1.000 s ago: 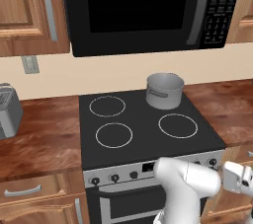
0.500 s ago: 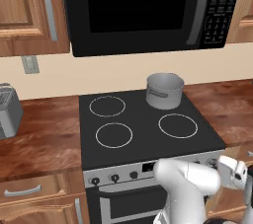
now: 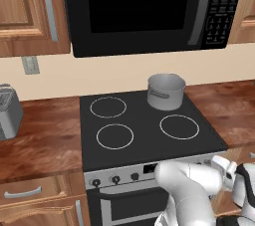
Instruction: Turn off the rear right burner of the stove.
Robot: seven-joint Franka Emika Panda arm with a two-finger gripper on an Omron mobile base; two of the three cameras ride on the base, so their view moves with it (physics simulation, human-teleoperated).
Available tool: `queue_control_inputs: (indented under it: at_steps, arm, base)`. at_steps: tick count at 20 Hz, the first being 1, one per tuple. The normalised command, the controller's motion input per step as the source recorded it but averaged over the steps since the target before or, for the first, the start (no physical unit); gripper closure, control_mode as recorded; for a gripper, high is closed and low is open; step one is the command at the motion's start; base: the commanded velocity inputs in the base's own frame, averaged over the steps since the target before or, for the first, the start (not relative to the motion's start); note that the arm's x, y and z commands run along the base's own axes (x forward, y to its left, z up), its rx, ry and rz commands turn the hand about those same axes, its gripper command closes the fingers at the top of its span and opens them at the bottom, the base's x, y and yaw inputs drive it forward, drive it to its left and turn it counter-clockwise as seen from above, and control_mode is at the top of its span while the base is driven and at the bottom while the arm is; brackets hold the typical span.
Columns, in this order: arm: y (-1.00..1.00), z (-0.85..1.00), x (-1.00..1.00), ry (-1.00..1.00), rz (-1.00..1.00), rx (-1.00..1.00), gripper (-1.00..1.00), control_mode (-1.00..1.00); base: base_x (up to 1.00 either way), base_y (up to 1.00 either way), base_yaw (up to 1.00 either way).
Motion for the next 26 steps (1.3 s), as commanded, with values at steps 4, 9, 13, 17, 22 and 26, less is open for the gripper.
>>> queue_control_inputs:
  at_steps: [4, 9, 13, 17, 22, 26]
  arm:
    - [0.0, -0.3, 0.29, 0.0, -0.06, 0.0, -1.0, -1.0]
    - [-0.02, -0.24, 0.25, 0.0, -0.02, 0.0, -1.0, -1.0]
    - [-0.04, -0.33, 0.12, 0.0, 0.0, 0.0, -1.0, -1.0]
    - [-0.09, -0.39, 0.1, 0.0, 0.0, 0.0, -1.0, -1.0]
    - [-0.24, -0.33, 0.17, 0.0, 0.0, 0.0, -1.0, -1.0]
    - [-0.28, -0.19, 0.32, 0.0, 0.0, 0.0, -1.0, -1.0]
  base:
    - [0.0, 0.0, 0.0]
    - [0.0, 0.0, 0.0]
    - [0.0, 0.0, 0.0]
    - [0.0, 0.0, 0.0]
    - [0.0, 0.0, 0.0]
    - [0.0, 0.0, 0.0]
